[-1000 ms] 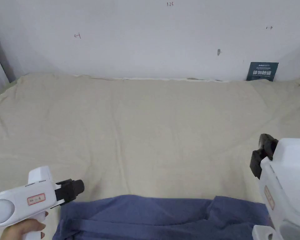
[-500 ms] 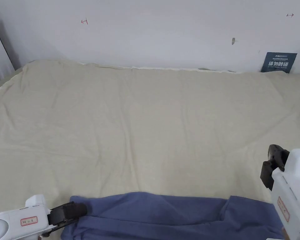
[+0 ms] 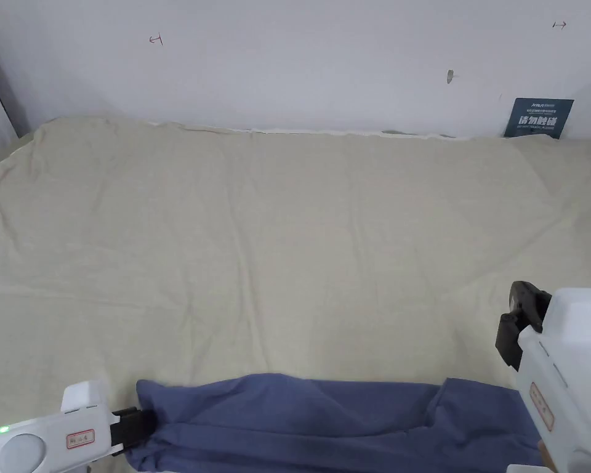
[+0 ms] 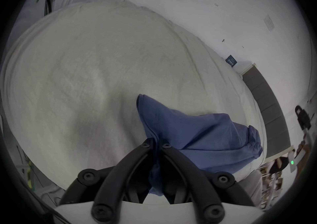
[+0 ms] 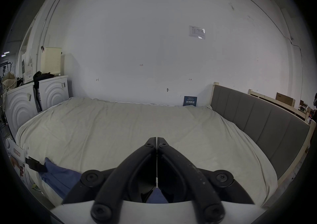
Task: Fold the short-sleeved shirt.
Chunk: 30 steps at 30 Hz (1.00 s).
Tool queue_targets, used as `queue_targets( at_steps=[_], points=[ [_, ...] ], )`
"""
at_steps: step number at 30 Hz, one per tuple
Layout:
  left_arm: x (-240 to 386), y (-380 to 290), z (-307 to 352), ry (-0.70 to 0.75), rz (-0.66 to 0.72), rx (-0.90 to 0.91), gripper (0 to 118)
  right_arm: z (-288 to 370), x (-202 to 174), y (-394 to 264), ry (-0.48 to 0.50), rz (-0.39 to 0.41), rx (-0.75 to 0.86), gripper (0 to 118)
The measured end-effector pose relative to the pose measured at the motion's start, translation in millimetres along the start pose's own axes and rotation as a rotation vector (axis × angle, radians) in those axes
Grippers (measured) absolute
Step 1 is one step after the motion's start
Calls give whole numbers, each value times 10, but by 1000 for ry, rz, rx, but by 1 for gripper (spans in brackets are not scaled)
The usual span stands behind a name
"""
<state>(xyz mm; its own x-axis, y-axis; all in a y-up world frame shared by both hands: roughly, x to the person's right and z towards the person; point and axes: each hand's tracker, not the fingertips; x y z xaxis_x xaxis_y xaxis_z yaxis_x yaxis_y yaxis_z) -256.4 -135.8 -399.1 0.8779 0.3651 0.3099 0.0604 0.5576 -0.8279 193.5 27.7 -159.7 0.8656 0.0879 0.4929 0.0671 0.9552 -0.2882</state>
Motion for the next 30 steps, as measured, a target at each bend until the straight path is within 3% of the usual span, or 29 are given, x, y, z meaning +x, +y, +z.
queue_targets(
  at_steps=[2,8,15,19,20,30],
  points=[
    [35,78,172,-45,23,44,6,10,26,23,2,-2,4,2],
    [-17,304,760,-2,39,149,5,80,118,85,3,-14,39,2],
    [-89,269,970,155,-43,128,5,119,238,80,3,-36,44,2],
    [227,212,908,136,-116,133,5,157,269,77,-1,-36,48,2],
    [629,181,794,51,-166,125,5,187,297,79,0,-43,51,2],
    [1994,-95,27,-127,-408,-35,5,303,413,57,-3,-41,57,2]
  ],
)
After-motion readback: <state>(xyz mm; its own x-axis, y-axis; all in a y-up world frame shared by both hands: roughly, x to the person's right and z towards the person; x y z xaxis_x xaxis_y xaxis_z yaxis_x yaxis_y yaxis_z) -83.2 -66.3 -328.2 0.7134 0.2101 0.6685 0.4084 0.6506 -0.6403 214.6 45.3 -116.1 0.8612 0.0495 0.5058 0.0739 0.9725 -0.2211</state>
